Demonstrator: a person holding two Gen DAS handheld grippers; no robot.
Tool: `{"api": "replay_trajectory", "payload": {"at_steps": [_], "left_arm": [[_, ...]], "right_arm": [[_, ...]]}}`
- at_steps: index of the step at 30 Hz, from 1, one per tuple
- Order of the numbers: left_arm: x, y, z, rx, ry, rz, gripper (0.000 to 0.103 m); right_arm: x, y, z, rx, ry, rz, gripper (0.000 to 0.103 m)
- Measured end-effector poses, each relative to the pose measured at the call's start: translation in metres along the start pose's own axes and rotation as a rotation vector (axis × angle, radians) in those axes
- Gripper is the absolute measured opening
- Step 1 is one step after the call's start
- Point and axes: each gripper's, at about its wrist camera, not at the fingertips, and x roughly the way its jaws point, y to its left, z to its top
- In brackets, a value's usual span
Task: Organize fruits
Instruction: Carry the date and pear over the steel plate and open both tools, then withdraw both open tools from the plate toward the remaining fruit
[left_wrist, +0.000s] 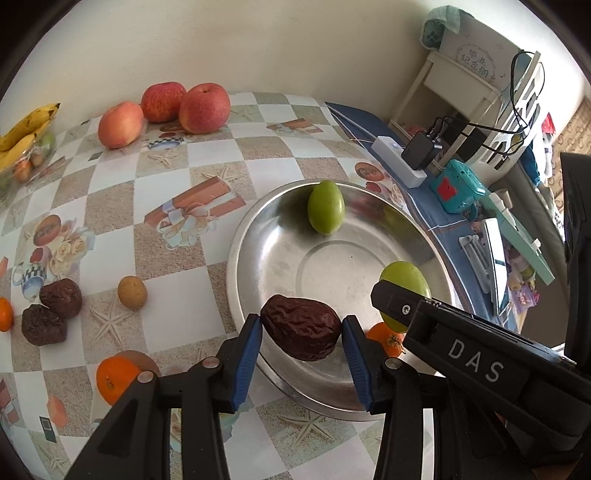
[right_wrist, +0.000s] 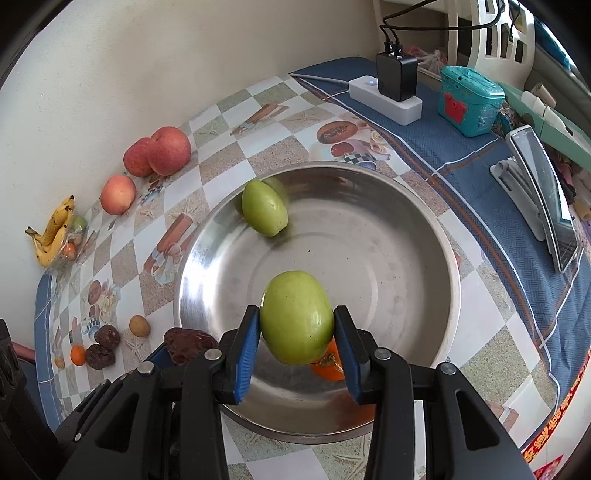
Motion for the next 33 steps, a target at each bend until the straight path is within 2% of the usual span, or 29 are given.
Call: {"api": "replay_trajectory", "payload": {"at_steps": [9, 16, 24, 29, 33], "left_arm": [[-0.001, 0.001, -0.002, -0.006, 0.007, -0.004, 0.056], [-0.004, 0.006, -0.002, -0.017, 0.006, 0.003, 0.058], [-0.009, 0.015, -0.002, -0.035, 0.007, 0.018, 0.069], [-0.011, 0.025, -0.003, -0.064, 0.018, 0.033, 0.074], [-0.015, 0.036, -0.003, -0.110, 0.024, 0.035, 0.074]], "right_arm": [[-0.003, 0.001, 0.002, -0.011, -0.017, -0.011, 0.044], [-0.003, 0.003, 0.000, -0.022, -0.014, -0.010, 0.044], [-0.003, 0.004, -0.001, -0.027, -0.016, -0.008, 0.044], [-0.004, 0.005, -0.001, -0.027, -0.016, -0.004, 0.044], [-0.005, 0.006, -0.002, -0.026, -0.018, -0.002, 0.044]]}}
